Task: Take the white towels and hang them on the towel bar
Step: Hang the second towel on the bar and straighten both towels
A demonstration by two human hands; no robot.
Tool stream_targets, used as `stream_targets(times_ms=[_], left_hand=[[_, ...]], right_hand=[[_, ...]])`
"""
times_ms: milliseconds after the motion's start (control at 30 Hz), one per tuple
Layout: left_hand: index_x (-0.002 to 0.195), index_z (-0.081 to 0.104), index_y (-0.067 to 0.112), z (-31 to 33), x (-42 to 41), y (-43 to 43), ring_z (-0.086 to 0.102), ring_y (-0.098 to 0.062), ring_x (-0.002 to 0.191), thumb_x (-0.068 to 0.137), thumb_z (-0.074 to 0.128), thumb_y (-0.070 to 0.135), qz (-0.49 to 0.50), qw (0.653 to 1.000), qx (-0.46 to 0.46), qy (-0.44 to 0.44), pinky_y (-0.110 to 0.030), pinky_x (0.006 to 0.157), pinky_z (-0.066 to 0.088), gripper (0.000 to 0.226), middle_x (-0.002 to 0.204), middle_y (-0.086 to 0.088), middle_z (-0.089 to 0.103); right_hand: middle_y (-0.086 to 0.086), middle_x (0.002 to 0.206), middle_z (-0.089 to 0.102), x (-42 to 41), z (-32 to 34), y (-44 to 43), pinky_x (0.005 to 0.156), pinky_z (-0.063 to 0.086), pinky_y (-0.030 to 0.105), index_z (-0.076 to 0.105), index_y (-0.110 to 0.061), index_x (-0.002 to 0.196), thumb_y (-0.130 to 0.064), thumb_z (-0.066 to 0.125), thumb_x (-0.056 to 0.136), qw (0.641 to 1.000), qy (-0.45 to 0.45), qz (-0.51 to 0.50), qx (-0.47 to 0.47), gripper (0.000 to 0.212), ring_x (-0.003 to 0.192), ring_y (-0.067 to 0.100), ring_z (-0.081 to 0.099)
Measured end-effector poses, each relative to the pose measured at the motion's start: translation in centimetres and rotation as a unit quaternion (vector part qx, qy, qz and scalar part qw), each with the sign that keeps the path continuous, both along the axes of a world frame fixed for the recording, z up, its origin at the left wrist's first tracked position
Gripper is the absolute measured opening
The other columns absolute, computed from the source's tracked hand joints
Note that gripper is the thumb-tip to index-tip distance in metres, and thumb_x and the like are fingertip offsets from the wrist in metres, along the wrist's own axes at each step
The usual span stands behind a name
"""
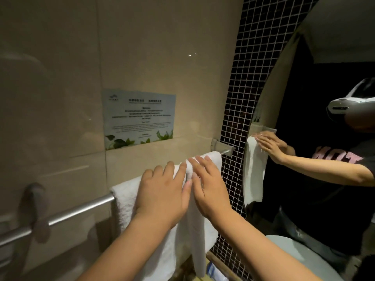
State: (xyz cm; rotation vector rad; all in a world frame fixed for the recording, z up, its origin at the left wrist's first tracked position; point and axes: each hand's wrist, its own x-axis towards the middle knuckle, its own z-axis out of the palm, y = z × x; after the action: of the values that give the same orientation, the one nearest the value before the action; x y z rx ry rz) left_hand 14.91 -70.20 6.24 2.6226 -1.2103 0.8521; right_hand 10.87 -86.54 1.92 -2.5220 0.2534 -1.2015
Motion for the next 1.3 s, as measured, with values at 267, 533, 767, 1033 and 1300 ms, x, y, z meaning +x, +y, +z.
stream_targets(times_ms=[267,533,767,1033,1300], left_hand=[[0.16,0.004,0.027,0.1,-3.9,2.0,0.011,-0.034,0.151,0.095,0.024,0.041,0.052,0.996,0.014,0.066,-0.056,0.121,0.003,0.069,0.167,-0.007,0.012],[0.157,0.029,0.024,-0.4,-3.5,2.0,0.033,-0.037,0.144,0.086,0.021,0.038,0.06,0.995,0.01,0.08,-0.06,0.117,0.018,0.073,0.16,-0.012,0.035],[0.158,0.021,0.028,-0.7,-2.6,1.0,0.027,-0.039,0.147,0.094,0.024,0.055,0.073,0.997,-0.028,0.011,-0.062,0.115,0.011,0.07,0.164,-0.012,0.029],[0.156,0.024,0.024,-1.9,-1.8,0.2,0.044,-0.036,0.124,0.099,0.016,0.058,0.15,0.988,0.032,-0.023,-0.058,0.106,0.019,0.067,0.145,-0.01,0.044],[0.145,0.05,0.021,-2.9,-0.8,0.2,0.051,-0.038,0.11,0.098,0.025,0.051,0.118,0.993,-0.008,-0.008,-0.053,0.101,0.025,0.061,0.13,-0.013,0.057]], right_hand=[[0.001,0.157,0.043,-0.2,-1.2,1.6,0.124,0.026,0.038,0.049,-0.023,0.15,-0.033,0.036,0.101,1.0,-0.021,0.006,0.0,0.051,0.153,0.018,0.027],[0.0,0.158,0.04,-0.1,-1.1,1.5,0.124,0.027,0.043,0.047,-0.023,0.15,-0.032,0.035,0.102,1.0,-0.006,0.002,-0.011,0.05,0.154,0.018,0.023],[-0.004,0.166,0.027,0.9,-0.5,1.1,0.128,0.013,0.039,0.038,-0.027,0.154,-0.034,0.036,0.108,0.999,-0.01,-0.024,-0.033,0.047,0.158,0.015,0.007],[0.001,0.153,0.047,1.4,-1.4,0.3,0.127,0.01,0.029,0.051,-0.016,0.147,-0.024,0.035,0.108,0.997,-0.056,-0.003,-0.045,0.043,0.152,0.001,0.012],[-0.002,0.156,0.043,1.0,-1.4,0.9,0.127,0.013,0.031,0.047,-0.021,0.149,-0.036,0.023,0.108,1.0,-0.021,-0.001,-0.009,0.05,0.155,0.019,0.02]])
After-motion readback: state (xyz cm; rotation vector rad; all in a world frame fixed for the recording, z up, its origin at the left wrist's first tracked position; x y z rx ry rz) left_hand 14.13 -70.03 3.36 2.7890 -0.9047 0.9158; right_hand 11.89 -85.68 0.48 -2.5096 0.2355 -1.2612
